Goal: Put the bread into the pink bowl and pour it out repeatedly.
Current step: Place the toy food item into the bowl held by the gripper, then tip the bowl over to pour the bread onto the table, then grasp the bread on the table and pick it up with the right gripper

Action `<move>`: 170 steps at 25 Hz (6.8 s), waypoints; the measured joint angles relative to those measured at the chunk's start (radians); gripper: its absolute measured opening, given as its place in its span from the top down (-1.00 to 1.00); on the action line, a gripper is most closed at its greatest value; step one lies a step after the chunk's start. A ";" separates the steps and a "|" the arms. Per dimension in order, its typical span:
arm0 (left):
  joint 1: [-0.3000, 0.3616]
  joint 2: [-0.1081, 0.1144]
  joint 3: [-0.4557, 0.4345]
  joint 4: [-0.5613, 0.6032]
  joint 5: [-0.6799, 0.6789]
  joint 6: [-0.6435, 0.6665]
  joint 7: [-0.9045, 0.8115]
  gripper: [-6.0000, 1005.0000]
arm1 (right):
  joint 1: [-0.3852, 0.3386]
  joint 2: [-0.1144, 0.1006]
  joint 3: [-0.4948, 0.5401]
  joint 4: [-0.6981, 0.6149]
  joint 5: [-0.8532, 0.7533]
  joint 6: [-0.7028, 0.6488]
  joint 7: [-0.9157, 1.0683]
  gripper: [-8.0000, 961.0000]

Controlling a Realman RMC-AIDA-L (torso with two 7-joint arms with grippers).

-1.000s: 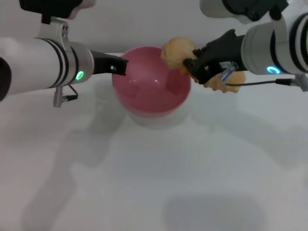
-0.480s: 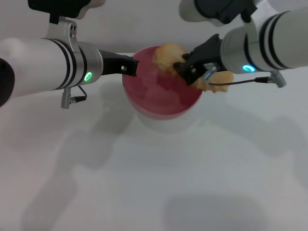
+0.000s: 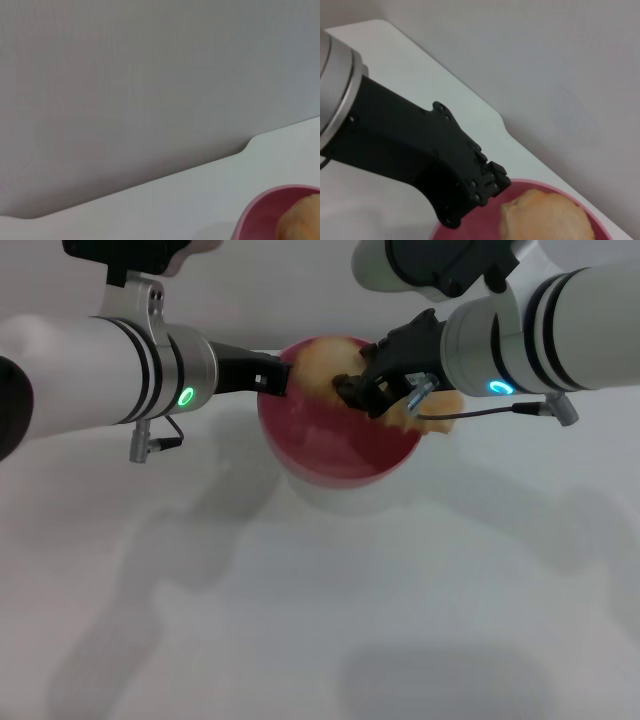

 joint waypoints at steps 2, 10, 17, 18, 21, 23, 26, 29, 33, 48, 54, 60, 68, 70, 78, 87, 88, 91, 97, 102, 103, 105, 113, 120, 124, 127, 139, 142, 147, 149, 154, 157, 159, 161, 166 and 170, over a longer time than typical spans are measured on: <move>0.000 0.001 -0.003 0.000 0.000 0.001 0.000 0.93 | -0.005 0.000 0.002 0.000 0.000 -0.008 0.000 0.46; 0.008 0.003 -0.008 0.000 0.021 0.007 0.016 0.93 | -0.025 -0.002 0.006 -0.042 -0.037 -0.015 0.003 -0.20; 0.034 0.004 -0.007 0.030 0.135 0.058 0.065 0.93 | -0.185 -0.001 0.106 -0.190 -0.185 -0.012 0.081 -0.42; 0.039 0.004 -0.006 0.039 0.152 0.058 0.067 0.93 | -0.214 -0.001 0.135 -0.213 -0.187 0.002 0.084 -0.42; 0.052 0.004 0.010 0.072 0.219 0.056 0.075 0.93 | -0.307 -0.001 0.199 -0.262 -0.183 0.027 0.085 -0.43; 0.064 0.004 0.055 0.094 0.305 0.057 0.093 0.93 | -0.367 0.001 0.211 -0.275 -0.177 0.027 0.085 -0.43; 0.069 0.003 0.096 0.105 0.374 0.057 0.095 0.93 | -0.424 0.003 0.212 -0.248 -0.141 0.021 0.083 -0.43; 0.073 0.000 0.180 0.112 0.497 0.046 0.095 0.93 | -0.433 0.003 0.211 -0.217 -0.130 0.019 0.081 -0.43; 0.072 -0.002 0.261 0.117 0.618 0.027 0.090 0.93 | -0.444 0.002 0.210 -0.188 -0.128 0.018 0.079 -0.43; 0.085 -0.007 0.583 0.116 1.115 -0.050 0.008 0.93 | -0.450 -0.002 0.200 -0.137 -0.127 -0.001 0.074 -0.43; 0.093 -0.010 0.667 0.073 1.259 -0.059 -0.012 0.93 | -0.450 -0.002 0.195 -0.122 -0.127 -0.009 0.074 -0.43; 0.093 -0.008 0.725 0.035 1.337 -0.058 0.017 0.93 | -0.447 -0.002 0.188 -0.121 -0.127 -0.009 0.073 -0.43; 0.105 -0.009 0.813 -0.020 1.429 -0.047 0.065 0.93 | -0.445 -0.002 0.184 -0.120 -0.127 -0.009 0.072 -0.43; 0.105 -0.008 0.819 -0.023 1.435 -0.048 0.066 0.93 | -0.445 -0.002 0.182 -0.120 -0.127 -0.009 0.072 -0.43; 0.112 -0.012 0.838 -0.062 1.577 -0.053 0.011 0.93 | -0.443 -0.002 0.176 -0.120 -0.127 -0.008 0.072 -0.43; 0.111 -0.013 0.838 -0.107 1.667 -0.059 0.000 0.93 | -0.441 -0.002 0.170 -0.118 -0.127 -0.008 0.072 -0.43; 0.110 -0.013 0.838 -0.108 1.668 -0.059 0.000 0.93 | -0.441 -0.002 0.170 -0.118 -0.127 -0.008 0.072 -0.43; 0.114 -0.011 0.829 -0.085 1.652 -0.035 -0.023 0.93 | -0.441 -0.002 0.170 -0.118 -0.127 -0.008 0.072 -0.43; 0.107 -0.010 0.774 -0.034 1.519 0.020 -0.029 0.93 | -0.438 -0.002 0.170 -0.118 -0.127 -0.008 0.072 -0.43; 0.083 -0.010 0.710 -0.023 1.400 0.017 -0.077 0.93 | -0.438 -0.002 0.169 -0.115 -0.127 -0.008 0.072 -0.43; 0.082 -0.010 0.703 -0.022 1.398 0.019 -0.090 0.93 | -0.438 -0.002 0.169 -0.113 -0.127 -0.008 0.072 -0.43; 0.082 -0.009 0.694 -0.022 1.395 0.018 -0.102 0.93 | -0.440 -0.002 0.176 -0.110 -0.128 -0.008 0.073 -0.43; 0.082 -0.006 0.691 -0.033 1.394 0.027 -0.058 0.93 | -0.487 -0.002 0.356 -0.124 -0.135 -0.046 0.074 -0.43; 0.080 -0.005 0.696 -0.059 1.415 0.067 0.000 0.93 | -0.506 0.000 0.394 -0.098 -0.140 -0.079 0.062 -0.43; 0.080 -0.005 0.714 -0.076 1.483 0.081 0.016 0.93 | -0.506 0.000 0.387 -0.089 -0.140 -0.079 0.062 -0.43; 0.080 -0.007 0.718 -0.085 1.531 0.081 0.014 0.93 | -0.504 0.000 0.386 -0.085 -0.137 -0.076 0.061 -0.43; 0.077 -0.011 0.761 -0.141 1.720 0.053 -0.064 0.93 | -0.496 -0.002 0.378 -0.080 -0.135 -0.073 0.059 -0.43; 0.077 -0.011 0.760 -0.143 1.747 0.044 -0.095 0.93 | -0.496 -0.002 0.378 -0.080 -0.135 -0.072 0.054 -0.43; 0.076 -0.012 0.774 -0.179 1.833 0.011 -0.138 0.93 | -0.495 -0.002 0.377 -0.078 -0.133 -0.072 0.053 -0.43; 0.074 -0.013 0.776 -0.180 1.850 -0.003 -0.165 0.93 | -0.495 -0.002 0.377 -0.077 -0.133 -0.072 0.053 -0.43; 0.066 -0.013 0.751 -0.129 1.745 0.006 -0.202 0.93 | -0.492 -0.002 0.372 -0.076 -0.132 -0.072 0.053 -0.43; 0.060 -0.010 0.693 -0.048 1.581 0.048 -0.254 0.93 | -0.491 -0.002 0.368 -0.072 -0.132 -0.071 0.053 -0.43; 0.061 -0.008 0.637 -0.006 1.460 0.090 -0.310 0.93 | -0.488 -0.002 0.364 -0.068 -0.132 -0.071 0.053 -0.43; 0.060 -0.007 0.594 0.016 1.356 0.116 -0.350 0.93 | -0.485 -0.002 0.358 -0.065 -0.132 -0.071 0.053 -0.43; 0.079 0.000 0.429 0.045 1.067 0.244 -0.484 0.93 | -0.483 -0.002 0.344 -0.063 -0.132 -0.070 0.053 -0.43; 0.149 0.005 0.244 0.055 0.777 0.417 -0.524 0.93 | -0.480 -0.002 0.327 -0.056 -0.132 -0.068 0.053 -0.43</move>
